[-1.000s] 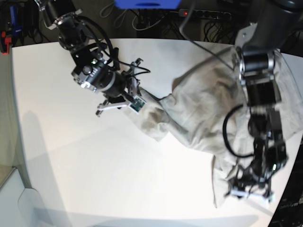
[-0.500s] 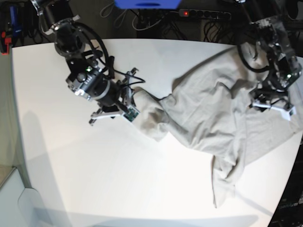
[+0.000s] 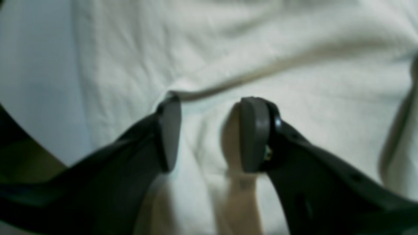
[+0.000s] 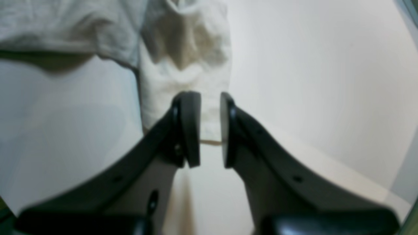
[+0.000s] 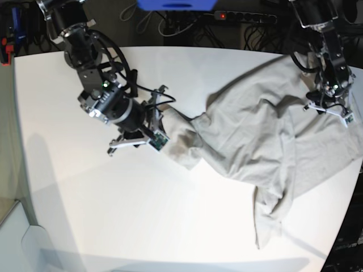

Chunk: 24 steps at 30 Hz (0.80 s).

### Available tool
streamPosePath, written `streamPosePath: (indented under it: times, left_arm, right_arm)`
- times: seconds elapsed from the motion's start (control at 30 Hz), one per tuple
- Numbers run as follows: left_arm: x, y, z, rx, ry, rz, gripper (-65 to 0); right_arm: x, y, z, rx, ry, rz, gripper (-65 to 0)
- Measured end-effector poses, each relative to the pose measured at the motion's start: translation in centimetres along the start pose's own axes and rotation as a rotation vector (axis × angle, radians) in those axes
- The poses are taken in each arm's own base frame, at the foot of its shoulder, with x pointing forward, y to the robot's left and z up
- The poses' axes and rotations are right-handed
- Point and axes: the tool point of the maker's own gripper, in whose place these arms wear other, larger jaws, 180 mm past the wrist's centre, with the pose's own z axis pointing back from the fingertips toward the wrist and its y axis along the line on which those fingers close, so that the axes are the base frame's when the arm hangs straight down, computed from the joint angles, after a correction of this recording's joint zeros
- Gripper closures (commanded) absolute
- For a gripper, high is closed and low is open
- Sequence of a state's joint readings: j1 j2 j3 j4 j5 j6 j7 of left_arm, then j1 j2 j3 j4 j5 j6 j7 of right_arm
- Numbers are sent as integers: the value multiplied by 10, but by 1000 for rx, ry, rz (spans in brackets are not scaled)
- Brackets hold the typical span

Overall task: Layout the t-shirt on the table in an organized manner, then fold the t-shirt properly
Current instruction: 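Grasp the shirt body with the left gripper and pull it outward, then move the right gripper along the shirt edge and spread the fabric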

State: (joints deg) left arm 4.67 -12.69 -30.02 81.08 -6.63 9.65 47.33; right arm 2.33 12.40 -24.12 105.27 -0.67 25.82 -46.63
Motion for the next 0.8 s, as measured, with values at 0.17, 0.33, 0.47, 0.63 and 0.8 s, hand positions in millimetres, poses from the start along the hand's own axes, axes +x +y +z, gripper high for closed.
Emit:
streamPosePath:
  times: [0.17,0.33,0.47,0.63,0.8]
  left_arm:
    - [23,16,-14,57,-7,-25,-283]
    - [47,42,-17,110,-45,-46,-283]
    - [56,44,-15,111,-62,-47,-283]
    - [55,45,-15,115,-61,-49,-283]
    - [43,38,-17,101,-40,-35,-283]
  right_arm:
    - [9,2,-2,2,-22,-14,-94]
    - [28,-6,-5,-17,-58,-16,-94]
    - [42,-11,-15,-13,-69,-21,-126]
    - [60,-16,-45,13,-65,-68,-181]
    - [57,-16,-83,69,17,-99,-199]
